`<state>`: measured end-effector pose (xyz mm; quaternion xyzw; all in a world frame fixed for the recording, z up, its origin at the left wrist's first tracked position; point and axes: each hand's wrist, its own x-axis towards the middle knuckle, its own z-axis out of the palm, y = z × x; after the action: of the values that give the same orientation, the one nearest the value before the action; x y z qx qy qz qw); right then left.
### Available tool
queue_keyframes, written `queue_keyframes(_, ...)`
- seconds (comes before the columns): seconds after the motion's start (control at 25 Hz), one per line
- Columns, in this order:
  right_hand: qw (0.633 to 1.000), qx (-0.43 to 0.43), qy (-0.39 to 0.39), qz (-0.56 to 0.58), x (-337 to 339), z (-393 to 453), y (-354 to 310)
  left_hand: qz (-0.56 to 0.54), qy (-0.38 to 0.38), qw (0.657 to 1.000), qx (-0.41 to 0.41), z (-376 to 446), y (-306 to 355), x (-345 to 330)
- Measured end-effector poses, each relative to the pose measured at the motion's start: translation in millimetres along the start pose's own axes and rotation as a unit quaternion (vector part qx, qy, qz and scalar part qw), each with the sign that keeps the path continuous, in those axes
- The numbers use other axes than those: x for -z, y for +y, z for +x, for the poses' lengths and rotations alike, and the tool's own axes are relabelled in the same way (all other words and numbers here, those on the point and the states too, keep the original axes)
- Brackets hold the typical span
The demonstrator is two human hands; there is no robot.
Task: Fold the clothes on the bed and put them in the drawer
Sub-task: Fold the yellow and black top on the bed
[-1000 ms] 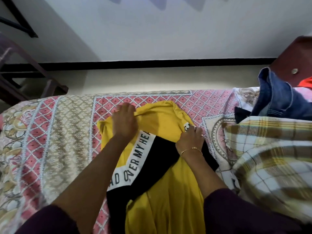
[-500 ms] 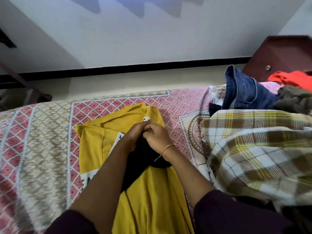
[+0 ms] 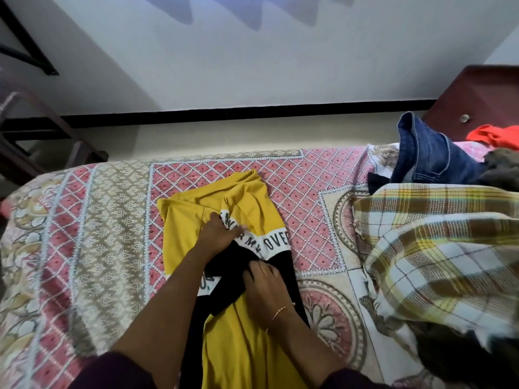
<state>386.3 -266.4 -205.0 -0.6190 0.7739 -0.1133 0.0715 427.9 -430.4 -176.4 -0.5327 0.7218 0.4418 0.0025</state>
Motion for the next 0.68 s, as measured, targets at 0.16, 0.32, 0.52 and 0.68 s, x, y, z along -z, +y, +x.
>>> queue_keyframes(0.16,0.997,-0.046,0.061,-0.014,19.4,14.0,10.1,0.037,-0.002,0.999,0.003,8.4,-7.9,1.8)
queue_keyframes(0.32,0.986,-0.126,0.101,0.031,41.5,81.4,33.5,0.162,0.204,0.965,-0.025,10.9,2.9,23.4)
queue_keyframes(0.52,0.971,-0.220,0.046,0.077,38.9,171.2,54.3,0.292,0.231,0.925,0.071,38.2,-17.5,64.1)
queue_keyframes(0.68,0.975,-0.219,0.001,-0.037,23.8,206.1,60.2,0.202,0.204,0.950,0.124,54.2,-33.2,81.8)
